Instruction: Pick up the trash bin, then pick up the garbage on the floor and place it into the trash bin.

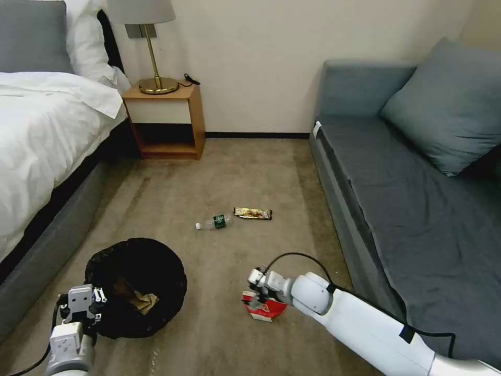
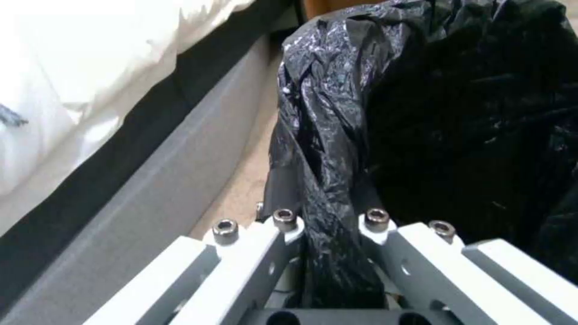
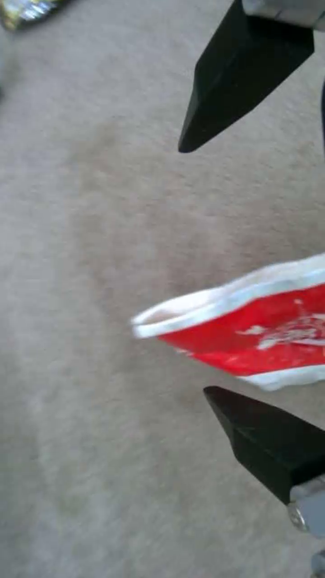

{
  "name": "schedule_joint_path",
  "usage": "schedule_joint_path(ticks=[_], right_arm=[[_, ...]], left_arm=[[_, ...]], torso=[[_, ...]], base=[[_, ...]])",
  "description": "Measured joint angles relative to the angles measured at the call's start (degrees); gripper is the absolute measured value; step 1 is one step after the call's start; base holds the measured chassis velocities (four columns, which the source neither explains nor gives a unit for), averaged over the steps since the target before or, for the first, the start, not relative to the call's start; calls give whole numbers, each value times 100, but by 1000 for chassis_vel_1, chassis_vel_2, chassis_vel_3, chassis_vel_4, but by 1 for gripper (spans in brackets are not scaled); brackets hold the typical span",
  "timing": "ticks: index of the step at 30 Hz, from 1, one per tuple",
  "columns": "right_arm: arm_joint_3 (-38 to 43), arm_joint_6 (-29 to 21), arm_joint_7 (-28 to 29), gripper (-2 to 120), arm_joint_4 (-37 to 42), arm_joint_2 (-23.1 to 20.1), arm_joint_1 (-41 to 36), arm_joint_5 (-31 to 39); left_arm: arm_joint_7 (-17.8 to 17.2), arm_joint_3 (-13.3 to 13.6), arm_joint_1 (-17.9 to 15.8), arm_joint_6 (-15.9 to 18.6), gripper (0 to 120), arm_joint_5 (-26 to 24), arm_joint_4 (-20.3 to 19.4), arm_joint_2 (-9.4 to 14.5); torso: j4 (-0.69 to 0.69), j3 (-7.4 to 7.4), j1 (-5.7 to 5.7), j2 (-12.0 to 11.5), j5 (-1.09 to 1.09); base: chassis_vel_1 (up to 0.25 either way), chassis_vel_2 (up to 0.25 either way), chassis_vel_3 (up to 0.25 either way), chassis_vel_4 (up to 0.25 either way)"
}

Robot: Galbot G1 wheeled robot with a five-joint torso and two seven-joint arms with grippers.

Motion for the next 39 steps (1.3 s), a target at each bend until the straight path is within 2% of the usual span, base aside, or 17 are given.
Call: schedule_joint_path(ticks=[10, 15, 18, 20, 22, 24, 28, 30, 31, 33, 36, 39], right_arm=[[-63, 323, 23, 100, -805, 336, -175, -443], [-84, 481, 27, 90, -1226, 505, -117, -632], [-52, 522, 28, 77, -1375, 599, -60, -679], [-48, 524, 28, 76, -1385, 605, -56, -683], [-36, 532, 22, 61, -1415, 620, -48, -700], [-30, 538, 16, 58, -1420, 620, -50, -712], [21, 593, -7, 39, -1477, 654, -80, -840], [30, 599, -9, 37, -1477, 656, -85, -848], [43, 612, -10, 32, -1477, 659, -91, -860], [68, 633, -20, 20, -1472, 660, -101, -905], [88, 640, -25, 15, -1460, 665, -107, -926], [149, 641, -27, 0, -1418, 680, -156, -947]], left_arm=[[7, 67, 84, 50, 3, -113, -163, -43], [12, 16, 119, 44, 3, -110, -184, -49], [18, 12, 129, 40, 3, -107, -188, -64], [18, 12, 129, 40, 3, -105, -187, -66], [21, 15, 123, 27, 3, -87, -158, -80], [24, 16, 122, 26, 3, -83, -148, -83], [43, 9, 103, 17, 3, -81, -116, -72], [44, 6, 98, 17, 3, -81, -115, -67], [44, 4, 94, 17, 3, -82, -115, -59], [44, 15, 122, 21, 3, -83, -181, -61], [44, 37, 155, 27, 3, -82, -252, -64], [46, 59, 197, 48, 3, -81, -374, -69]], torso=[[0, 0, 0, 0, -1], [0, 0, 0, 0, -1], [1, 0, 0, 0, -2], [1, 0, 0, 0, -2], [1, 0, 0, 0, -1], [1, 0, 0, 0, -2], [1, 0, 0, 0, -2], [1, 0, 0, 0, -2], [0, 0, 0, 0, -1], [0, 0, 0, 0, -2], [0, 0, 0, 0, -1], [-1, 0, 0, 0, -2]], base=[[0, 0, 0, 0], [0, 0, 0, 0], [0, 0, 0, 0], [0, 0, 0, 0], [0, 0, 0, 0], [0, 0, 0, 0], [0, 0, 0, 0], [0, 0, 0, 0], [0, 0, 0, 0], [0, 0, 0, 0], [0, 0, 0, 0], [0, 0, 0, 0]])
